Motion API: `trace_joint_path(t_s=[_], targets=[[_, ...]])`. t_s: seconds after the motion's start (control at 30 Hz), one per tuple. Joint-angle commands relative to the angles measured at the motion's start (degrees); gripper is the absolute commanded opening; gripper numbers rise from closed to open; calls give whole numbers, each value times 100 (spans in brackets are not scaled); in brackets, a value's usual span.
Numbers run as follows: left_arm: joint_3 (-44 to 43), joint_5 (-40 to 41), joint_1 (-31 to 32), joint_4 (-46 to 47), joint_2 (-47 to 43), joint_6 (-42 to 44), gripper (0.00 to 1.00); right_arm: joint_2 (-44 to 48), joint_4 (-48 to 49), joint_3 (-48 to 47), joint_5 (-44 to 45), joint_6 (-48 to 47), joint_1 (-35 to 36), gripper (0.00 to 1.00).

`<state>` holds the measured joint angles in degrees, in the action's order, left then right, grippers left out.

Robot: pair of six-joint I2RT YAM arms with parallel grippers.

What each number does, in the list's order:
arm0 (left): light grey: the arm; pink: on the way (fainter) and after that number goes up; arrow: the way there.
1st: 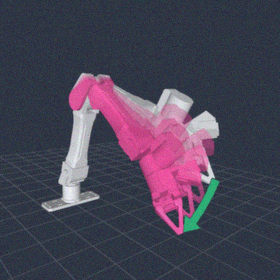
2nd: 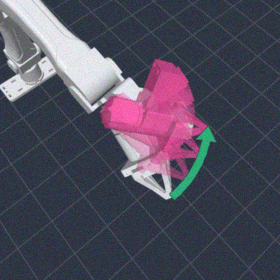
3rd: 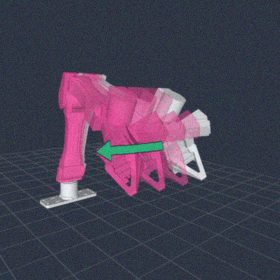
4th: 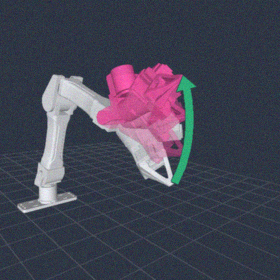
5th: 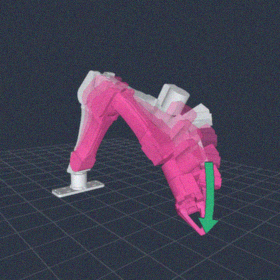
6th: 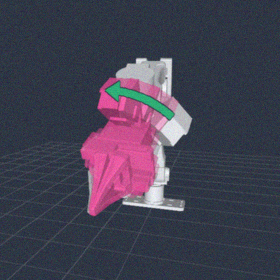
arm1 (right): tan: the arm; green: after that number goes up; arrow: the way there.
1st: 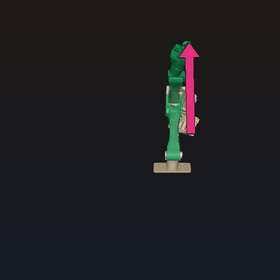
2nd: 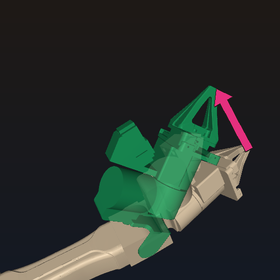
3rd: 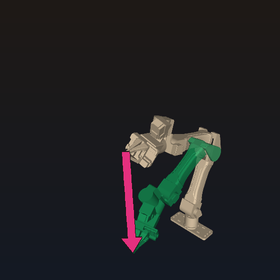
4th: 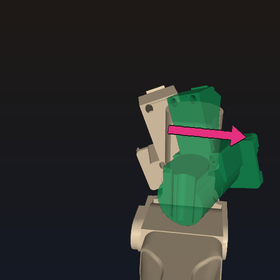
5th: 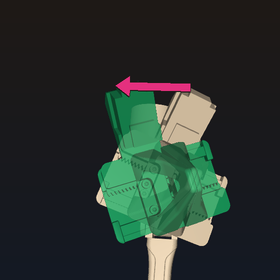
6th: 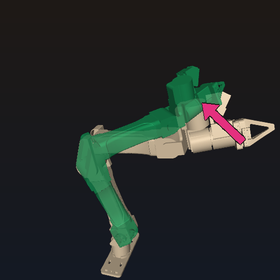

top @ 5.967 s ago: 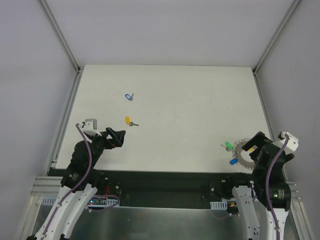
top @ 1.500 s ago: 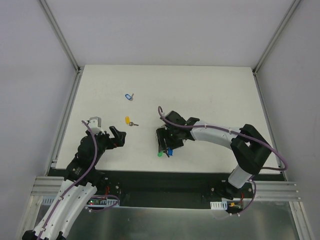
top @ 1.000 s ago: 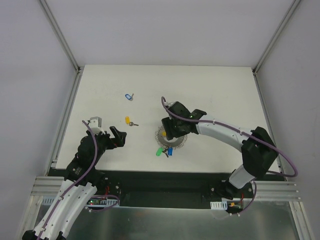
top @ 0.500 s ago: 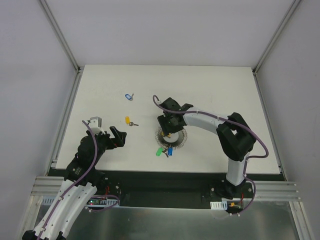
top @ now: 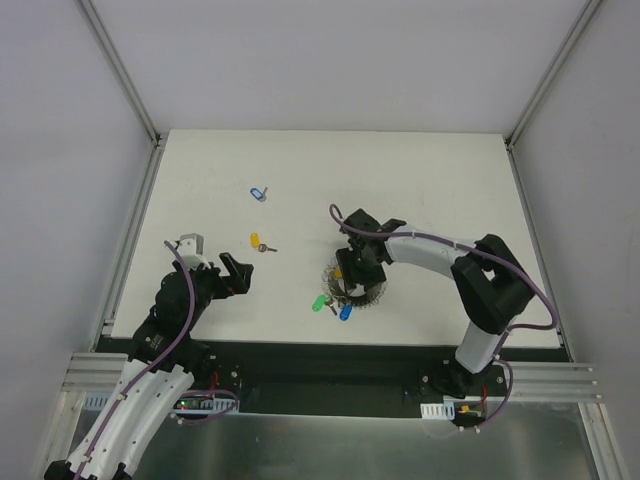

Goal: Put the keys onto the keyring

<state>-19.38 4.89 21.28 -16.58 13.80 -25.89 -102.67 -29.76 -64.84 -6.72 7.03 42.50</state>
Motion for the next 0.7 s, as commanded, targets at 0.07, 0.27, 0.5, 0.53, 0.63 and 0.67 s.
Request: trace_joint_path(t_s=[0.07,0.27,0.5,0.53,0.63,0.67], targets=[[-93,-119,-10,190,0,111,99,924,-1040,797,178,194,13,57],[-58,-155,-10,243,-44,102,99,1531,-945,385,636,220,30,54],[-40,-163,8,243,-106,102,99,1233,-268,-398,1612,299,109,38],[-40,-155,8,243,-115,102,99,1154,-215,-415,1647,308,101,38],[-31,-146,8,243,-141,102,99,881,-118,-468,1735,255,101,37],[-31,-146,8,234,-141,102,99,759,-118,-460,1779,238,101,37]])
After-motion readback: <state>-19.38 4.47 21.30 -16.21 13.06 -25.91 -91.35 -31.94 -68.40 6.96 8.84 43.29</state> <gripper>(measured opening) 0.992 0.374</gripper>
